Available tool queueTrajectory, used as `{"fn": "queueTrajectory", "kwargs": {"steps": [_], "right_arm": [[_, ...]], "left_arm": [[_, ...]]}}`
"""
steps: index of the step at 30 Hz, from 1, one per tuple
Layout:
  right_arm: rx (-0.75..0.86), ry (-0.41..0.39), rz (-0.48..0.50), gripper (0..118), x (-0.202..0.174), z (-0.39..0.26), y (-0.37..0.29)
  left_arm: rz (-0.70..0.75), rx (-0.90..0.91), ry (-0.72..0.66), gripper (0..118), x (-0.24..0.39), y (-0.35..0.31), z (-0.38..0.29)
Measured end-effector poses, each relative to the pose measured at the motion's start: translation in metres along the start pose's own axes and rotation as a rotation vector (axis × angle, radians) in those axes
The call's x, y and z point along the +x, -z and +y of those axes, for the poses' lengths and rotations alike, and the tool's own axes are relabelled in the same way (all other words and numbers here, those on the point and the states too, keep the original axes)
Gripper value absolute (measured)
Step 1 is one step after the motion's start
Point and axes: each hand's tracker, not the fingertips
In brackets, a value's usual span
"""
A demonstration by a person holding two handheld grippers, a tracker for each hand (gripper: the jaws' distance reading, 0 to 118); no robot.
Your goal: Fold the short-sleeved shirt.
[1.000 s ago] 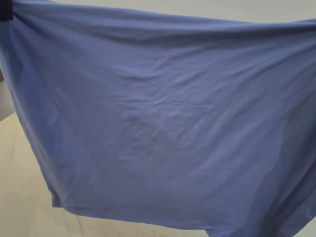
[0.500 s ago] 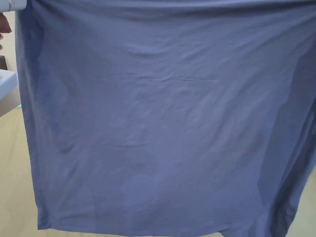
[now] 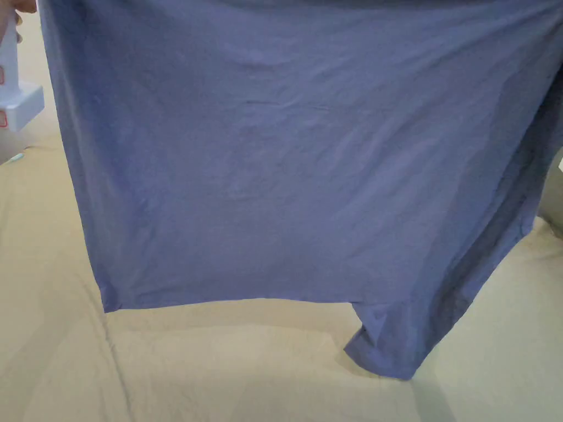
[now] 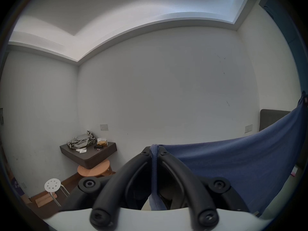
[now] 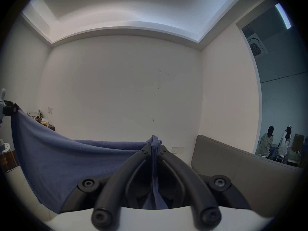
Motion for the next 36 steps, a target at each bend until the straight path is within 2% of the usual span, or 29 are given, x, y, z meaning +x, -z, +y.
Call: {"fn": "queueTrajectory", "kwargs": {"steps": [2, 6, 9, 13, 18, 21, 27, 30, 34, 36], "right_arm": [[-0.008, -0.029, -0.020, 4, -0.007, -0.010, 0.017], [-0.036, -0.129, -0.049, 4, -0.022, -0.038, 0.047], [-0.042, -0.165, -0.053, 4, -0.032, -0.070, 0.063], [-0.106, -0.148, -0.028, 4, -0.039, -0.125, 0.070], [-0.207, -0.134, 0.016, 4, -0.041, -0.194, 0.058], [-0.253, -0.117, 0.039, 4, -0.039, -0.231, 0.034], [-0.396, -0.112, 0.110, 4, -0.035, -0.296, -0.054], [-0.489, -0.092, 0.147, 4, -0.031, -0.325, -0.109], [-0.607, -0.124, 0.169, 4, -0.027, -0.357, -0.186], [-0.689, -0.089, 0.191, 4, -0.024, -0.371, -0.221]], "left_arm": [[0.016, 0.019, 0.052, 3, 0.008, 0.015, -0.008], [0.008, -0.027, 0.014, 3, 0.019, 0.047, -0.029], [0.023, -0.047, 0.023, 3, 0.032, 0.063, -0.059], [0.004, -0.122, 0.079, 3, 0.044, 0.073, -0.113], [-0.027, -0.204, 0.077, 3, 0.046, 0.062, -0.185], [-0.046, -0.239, 0.116, 3, 0.045, 0.040, -0.224], [-0.115, -0.364, 0.196, 3, 0.038, -0.030, -0.290], [-0.146, -0.436, 0.231, 3, 0.034, -0.079, -0.321], [-0.182, -0.576, 0.229, 3, 0.025, -0.158, -0.374], [-0.202, -0.649, 0.289, 3, 0.021, -0.194, -0.402]]}}
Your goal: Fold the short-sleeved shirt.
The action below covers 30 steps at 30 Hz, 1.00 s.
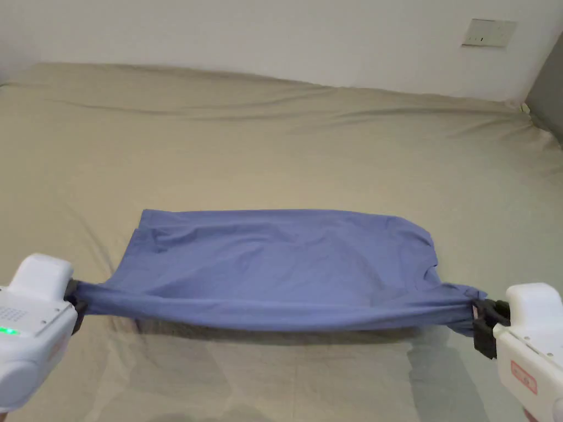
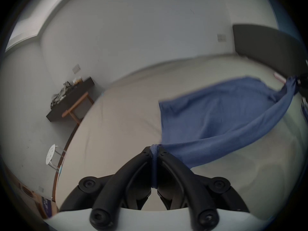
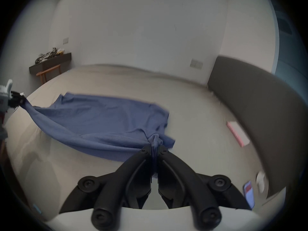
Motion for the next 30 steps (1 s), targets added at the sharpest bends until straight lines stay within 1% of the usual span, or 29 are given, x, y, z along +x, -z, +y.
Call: {"fn": "queueTrajectory", "kwargs": {"steps": [2, 4, 7, 9, 10, 12, 13, 16, 17, 21, 23, 25, 28, 29, 30], "right_arm": [[-0.085, 0.012, 0.024, 4, -0.001, -0.030, -0.012], [-0.150, 0.000, 0.043, 4, -0.005, -0.058, -0.027], [-0.235, -0.065, 0.068, 4, -0.013, -0.090, -0.044], [-0.292, -0.107, 0.055, 4, -0.016, -0.105, -0.052], [-0.320, -0.103, 0.060, 4, -0.017, -0.112, -0.056], [-0.355, -0.050, 0.088, 4, -0.013, -0.122, -0.061], [-0.367, -0.024, 0.091, 4, -0.011, -0.126, -0.063], [-0.420, 0.010, 0.070, 4, -0.001, -0.136, -0.066], [-0.440, 0.033, 0.085, 4, 0.002, -0.137, -0.068], [-0.457, 0.065, 0.079, 4, 0.008, -0.138, -0.072], [-0.486, 0.087, 0.076, 4, 0.003, -0.137, -0.074], [-0.537, 0.088, 0.072, 4, 0.001, -0.138, -0.068], [-0.581, 0.051, 0.067, 4, -0.002, -0.150, -0.052], [-0.568, 0.034, 0.056, 9, -0.004, -0.151, -0.052], [-0.553, 0.011, 0.027, 24, -0.007, -0.151, -0.052]], "left_arm": [[-0.016, -0.069, 0.039, 3, 0.005, -0.005, -0.039], [-0.050, -0.143, 0.065, 3, 0.010, -0.017, -0.071], [-0.077, -0.220, 0.087, 3, 0.015, -0.032, -0.106], [-0.071, -0.267, 0.139, 3, 0.019, -0.039, -0.121], [-0.073, -0.289, 0.161, 3, 0.019, -0.042, -0.126], [-0.096, -0.297, 0.159, 3, 0.019, -0.049, -0.134], [-0.100, -0.305, 0.171, 3, 0.022, -0.051, -0.137], [-0.098, -0.331, 0.228, 3, 0.026, -0.056, -0.143], [-0.109, -0.338, 0.230, 3, 0.029, -0.060, -0.142], [-0.131, -0.358, 0.239, 2, 0.029, -0.068, -0.147], [-0.147, -0.378, 0.226, 2, 0.029, -0.069, -0.148], [-0.168, -0.411, 0.240, 2, 0.031, -0.066, -0.153], [-0.179, -0.429, 0.266, 3, 0.037, -0.056, -0.159], [-0.169, -0.423, 0.270, 4, 0.040, -0.054, -0.159], [-0.153, -0.410, 0.264, 9, 0.042, -0.055, -0.155]]}}
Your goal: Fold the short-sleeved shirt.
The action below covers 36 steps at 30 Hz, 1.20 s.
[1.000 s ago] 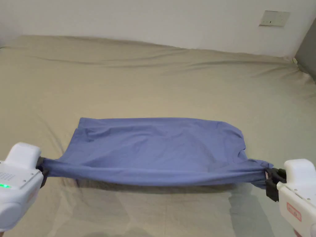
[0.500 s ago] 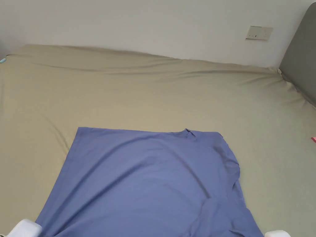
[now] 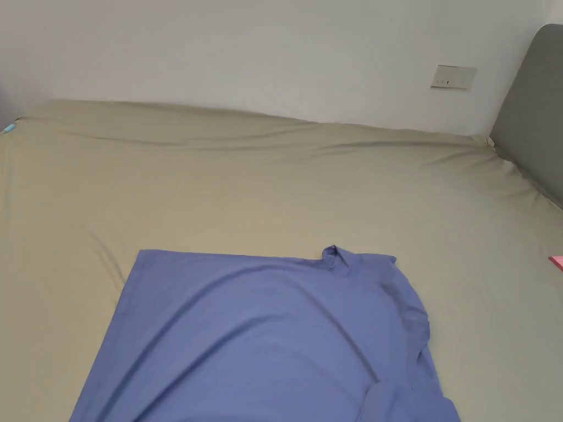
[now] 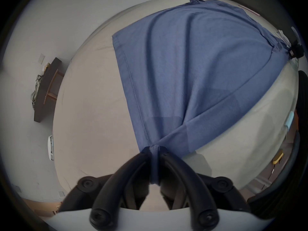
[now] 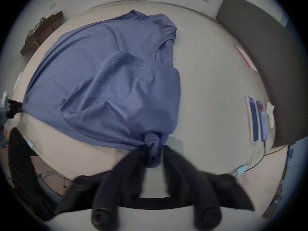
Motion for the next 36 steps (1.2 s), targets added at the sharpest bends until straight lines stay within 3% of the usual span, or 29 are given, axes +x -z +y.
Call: {"fn": "queueTrajectory", "kwargs": {"steps": [1, 2, 3, 4, 5, 13, 16, 17, 19, 20, 22, 25, 26, 30, 36], "right_arm": [[-0.002, -0.008, -0.055, 49, -0.001, 0.002, -0.004], [0.013, -0.004, -0.084, 95, 0.001, 0.005, -0.007], [0.047, 0.013, -0.086, 115, 0.005, 0.009, -0.014], [0.129, 0.033, -0.073, 117, 0.000, 0.015, -0.032], [0.211, 0.053, -0.075, 112, 0.000, 0.025, -0.050], [0.801, 0.037, -0.100, 114, -0.035, 0.099, -0.194], [0.968, 0.009, -0.115, 109, -0.063, 0.111, -0.242], [1.008, 0.007, -0.123, 99, -0.072, 0.113, -0.253], [1.071, -0.035, -0.140, 68, -0.090, 0.113, -0.268], [1.082, -0.056, -0.160, 46, -0.096, 0.113, -0.270], [1.104, -0.099, -0.173, 19, -0.110, 0.112, -0.272], [1.116, -0.113, -0.160, 11, -0.129, 0.109, -0.271], [1.120, -0.112, -0.149, 1, -0.133, 0.108, -0.269], [1.113, -0.078, -0.132, 0, -0.136, 0.109, -0.260], [1.103, -0.072, -0.132, 0, -0.133, 0.111, -0.259]], "left_arm": [[0.010, 0.013, -0.021, 22, -0.001, -0.005, 0.004], [0.012, 0.037, -0.066, 55, -0.003, -0.011, 0.008], [-0.017, 0.074, -0.127, 84, -0.007, -0.020, 0.014], [-0.057, 0.135, -0.201, 104, -0.011, -0.031, 0.021], [-0.072, 0.211, -0.260, 109, -0.015, -0.046, 0.029], [0.109, 0.859, -0.446, 108, -0.025, -0.194, 0.106], [0.145, 0.992, -0.482, 106, -0.018, -0.239, 0.123], [0.162, 1.023, -0.475, 99, -0.013, -0.248, 0.126], [0.192, 1.047, -0.437, 66, -0.004, -0.261, 0.132], [0.199, 1.061, -0.423, 40, 0.001, -0.264, 0.133], [0.232, 1.078, -0.407, 13, 0.013, -0.269, 0.134], [0.324, 1.074, -0.392, 8, 0.024, -0.266, 0.134], [0.355, 1.067, -0.383, 2, 0.027, -0.265, 0.134], [0.234, 1.064, -0.407, 0, 0.023, -0.264, 0.135], [0.212, 1.054, -0.407, 0, 0.014, -0.263, 0.133]]}}
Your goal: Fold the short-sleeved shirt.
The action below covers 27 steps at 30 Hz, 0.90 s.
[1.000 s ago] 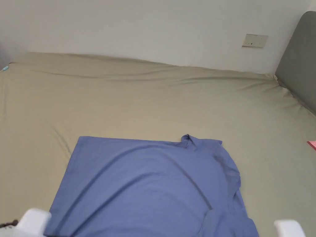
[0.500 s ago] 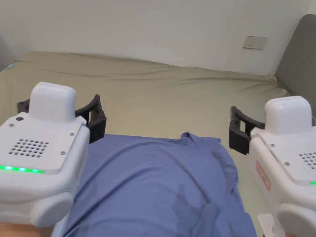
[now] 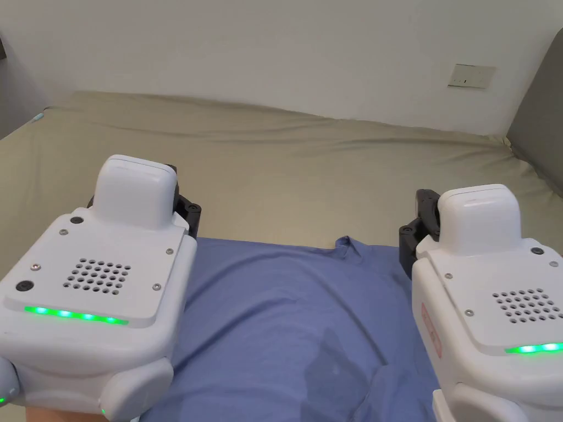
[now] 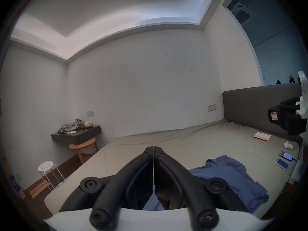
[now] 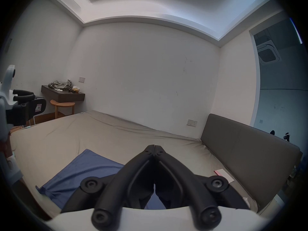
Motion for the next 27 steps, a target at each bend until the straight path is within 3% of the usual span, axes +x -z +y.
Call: {"fn": "queueTrajectory", "kwargs": {"steps": [7, 9, 10, 12, 13, 14, 17, 24, 27], "right_arm": [[-0.048, -0.002, 0.019, 0, 0.000, -0.008, 0.004], [-0.063, -0.006, 0.021, 0, -0.004, -0.011, 0.002], [-0.071, 0.000, 0.020, 0, -0.005, -0.015, 0.002], [-0.097, 0.021, 0.012, 0, -0.002, -0.022, 0.003], [-0.115, 0.029, 0.014, 0, -0.001, -0.026, 0.004], [-0.134, 0.035, 0.018, 0, -0.001, -0.030, 0.005], [-0.164, 0.039, 0.021, 0, 0.010, -0.046, 0.012], [-0.217, 0.031, 0.004, 0, 0.022, -0.056, 0.016], [-0.233, 0.024, -0.005, 0, 0.025, -0.058, 0.020]], "left_arm": [[0.009, -0.107, 0.005, 0, -0.011, 0.013, -0.027], [-0.030, -0.186, -0.021, 10, -0.020, 0.019, -0.044], [-0.063, -0.239, -0.039, 25, -0.027, 0.023, -0.057], [-0.093, -0.337, -0.055, 88, -0.038, 0.027, -0.083], [-0.091, -0.392, -0.047, 109, -0.043, 0.029, -0.098], [-0.065, -0.452, -0.033, 114, -0.049, 0.030, -0.114], [-0.015, -0.552, -0.030, 114, -0.064, 0.024, -0.159], [0.062, -1.030, -0.001, 114, -0.093, 0.017, -0.273], [0.080, -1.067, -0.037, 114, -0.093, 0.012, -0.293]]}}
